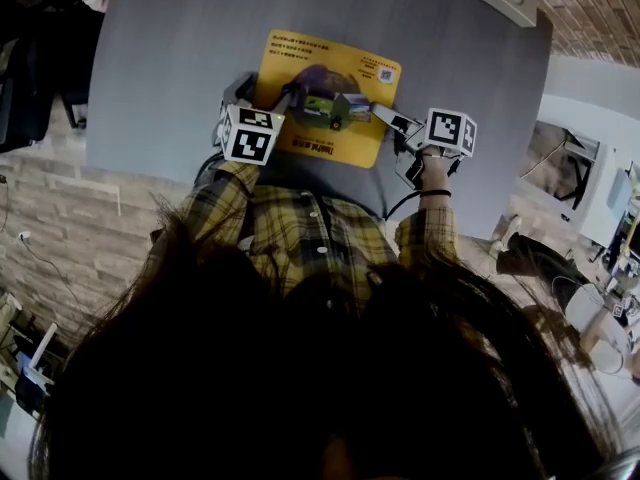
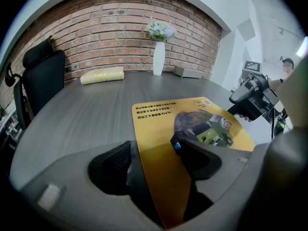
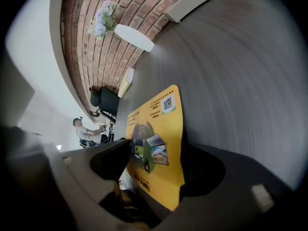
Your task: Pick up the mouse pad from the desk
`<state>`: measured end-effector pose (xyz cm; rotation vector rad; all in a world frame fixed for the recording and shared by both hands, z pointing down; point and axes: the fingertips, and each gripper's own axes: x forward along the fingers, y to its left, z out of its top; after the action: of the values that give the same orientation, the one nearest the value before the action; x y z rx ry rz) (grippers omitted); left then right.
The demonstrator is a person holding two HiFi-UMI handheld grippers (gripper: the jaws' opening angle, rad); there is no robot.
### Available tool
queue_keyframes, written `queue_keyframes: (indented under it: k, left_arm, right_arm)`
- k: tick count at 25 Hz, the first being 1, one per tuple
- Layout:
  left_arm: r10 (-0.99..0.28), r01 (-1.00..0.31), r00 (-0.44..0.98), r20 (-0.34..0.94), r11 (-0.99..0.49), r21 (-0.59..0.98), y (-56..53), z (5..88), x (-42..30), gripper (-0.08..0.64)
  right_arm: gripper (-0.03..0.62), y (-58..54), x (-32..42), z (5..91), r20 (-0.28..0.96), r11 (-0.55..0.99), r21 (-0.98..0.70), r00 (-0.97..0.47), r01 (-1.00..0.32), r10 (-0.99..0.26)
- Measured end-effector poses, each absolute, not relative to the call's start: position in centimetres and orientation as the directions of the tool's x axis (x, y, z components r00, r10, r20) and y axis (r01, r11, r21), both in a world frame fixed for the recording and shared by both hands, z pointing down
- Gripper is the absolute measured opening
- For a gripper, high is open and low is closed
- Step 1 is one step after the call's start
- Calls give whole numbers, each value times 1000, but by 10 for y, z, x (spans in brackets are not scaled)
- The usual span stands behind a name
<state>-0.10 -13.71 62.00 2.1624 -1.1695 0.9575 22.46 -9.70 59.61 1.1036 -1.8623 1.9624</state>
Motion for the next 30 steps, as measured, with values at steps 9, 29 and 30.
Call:
queue_keyframes:
  k: [9,29,30]
  left_arm:
    - [-508,-854,392,767,-510,99,-138,622,0,330]
    - [-511,-858,387,767,-504,98,-137,621,0,330]
    - [-511,-858,388,767,-504,99,-137,621,0,330]
  right_arm:
    - [302,-80,214,591,449,-113,-893,-857,-435,-253]
    - [224,-105,159,583,237,-63,-971,-955,-229,-177]
    - [219,-105,160,584,244,-67,-970,-953,-236,-178]
